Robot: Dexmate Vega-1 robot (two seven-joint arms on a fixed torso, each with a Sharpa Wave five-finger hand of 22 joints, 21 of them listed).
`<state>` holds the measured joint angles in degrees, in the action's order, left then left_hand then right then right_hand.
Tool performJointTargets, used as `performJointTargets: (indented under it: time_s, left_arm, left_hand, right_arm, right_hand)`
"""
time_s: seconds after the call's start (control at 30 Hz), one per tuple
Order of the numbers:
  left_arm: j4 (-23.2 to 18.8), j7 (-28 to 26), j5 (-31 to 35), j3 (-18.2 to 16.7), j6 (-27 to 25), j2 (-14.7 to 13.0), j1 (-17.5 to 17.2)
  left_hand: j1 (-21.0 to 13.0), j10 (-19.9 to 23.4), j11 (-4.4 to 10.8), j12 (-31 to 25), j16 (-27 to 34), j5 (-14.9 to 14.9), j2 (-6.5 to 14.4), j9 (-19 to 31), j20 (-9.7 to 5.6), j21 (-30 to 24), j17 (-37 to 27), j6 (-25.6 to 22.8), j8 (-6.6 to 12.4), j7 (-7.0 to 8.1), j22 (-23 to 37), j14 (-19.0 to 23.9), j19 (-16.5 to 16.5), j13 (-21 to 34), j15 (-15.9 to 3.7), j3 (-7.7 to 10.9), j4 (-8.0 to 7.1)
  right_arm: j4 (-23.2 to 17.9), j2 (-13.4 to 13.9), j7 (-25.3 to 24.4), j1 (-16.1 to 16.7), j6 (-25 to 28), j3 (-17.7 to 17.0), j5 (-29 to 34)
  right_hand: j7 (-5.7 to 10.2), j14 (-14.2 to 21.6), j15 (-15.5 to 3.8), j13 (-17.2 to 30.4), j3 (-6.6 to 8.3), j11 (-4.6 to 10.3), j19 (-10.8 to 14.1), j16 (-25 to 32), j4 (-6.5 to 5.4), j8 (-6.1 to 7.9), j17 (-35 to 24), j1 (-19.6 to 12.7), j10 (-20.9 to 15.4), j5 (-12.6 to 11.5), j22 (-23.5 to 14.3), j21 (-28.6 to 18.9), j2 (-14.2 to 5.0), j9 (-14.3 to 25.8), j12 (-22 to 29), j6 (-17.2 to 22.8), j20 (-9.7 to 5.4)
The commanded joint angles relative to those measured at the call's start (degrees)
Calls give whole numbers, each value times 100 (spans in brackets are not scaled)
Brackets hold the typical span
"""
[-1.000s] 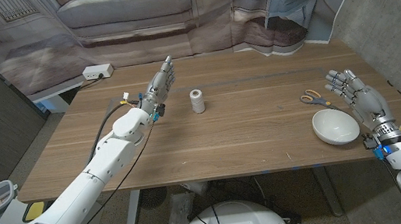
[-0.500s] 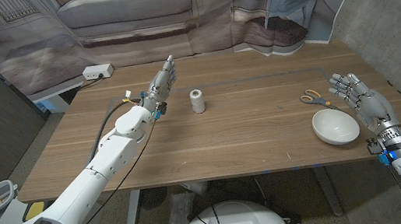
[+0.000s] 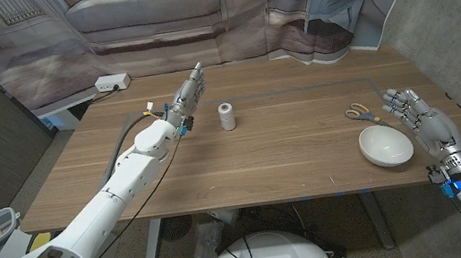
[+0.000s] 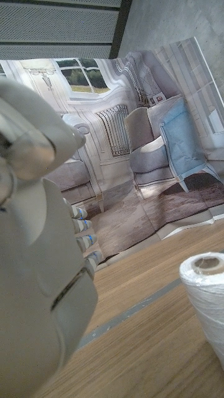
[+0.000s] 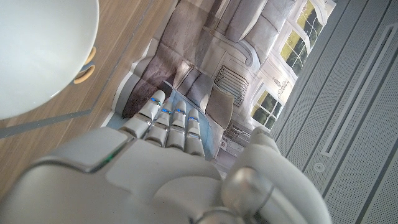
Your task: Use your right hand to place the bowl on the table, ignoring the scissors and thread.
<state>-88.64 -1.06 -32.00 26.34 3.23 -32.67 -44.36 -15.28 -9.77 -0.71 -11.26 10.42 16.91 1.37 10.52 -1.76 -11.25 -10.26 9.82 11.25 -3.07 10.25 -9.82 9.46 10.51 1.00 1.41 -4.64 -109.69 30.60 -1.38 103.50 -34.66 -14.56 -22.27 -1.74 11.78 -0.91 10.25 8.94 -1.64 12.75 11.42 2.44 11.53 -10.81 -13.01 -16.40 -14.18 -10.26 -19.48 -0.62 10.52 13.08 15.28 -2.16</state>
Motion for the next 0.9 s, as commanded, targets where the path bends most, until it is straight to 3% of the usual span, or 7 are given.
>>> performJointTargets:
  time_s: [0.03, 0.33, 0.9]
  left_arm:
    - [87, 73, 3, 58, -73, 49, 128]
    - [-22, 58, 20, 86, -268, 8, 214]
    - [-70, 78, -29, 90, -446, -40, 254]
  left_hand:
    - [-65, -165, -2, -51, 56, -38, 5, 20, -260, -47, -29, 180, 19, -3, 10, -228, 62, 13, 23, -24, -9]
    - [-82, -145, 1, -55, 60, -43, 20, 21, -280, -52, -27, 147, 29, -8, 10, -203, 43, 13, 23, -25, -4]
    - [-114, -112, -16, -62, 61, -52, 48, 22, -271, -59, -24, 144, 25, -22, 8, -171, 6, 12, 30, -24, 7]
  right_arm:
    - [15, -113, 71, 118, -119, -23, 58]
    - [89, -227, 85, 169, -373, -53, 143]
    - [-26, -391, 13, 417, -394, -198, 323]
  right_hand:
    - [9, 36, 12, 35, 25, 36, 39, 5, 28, 28, -16, -72, -43, -1, -35, 5, -11, 13, 6, 70, -253]
    - [7, 80, -4, 36, 19, 30, 62, 16, 35, 25, -17, -77, -75, -1, -36, 17, -13, 13, 10, 91, -257]
    - [17, 106, 1, 36, 17, 64, 89, 17, 45, 16, -19, -88, -87, -2, -38, 35, -24, 13, 4, 99, -256]
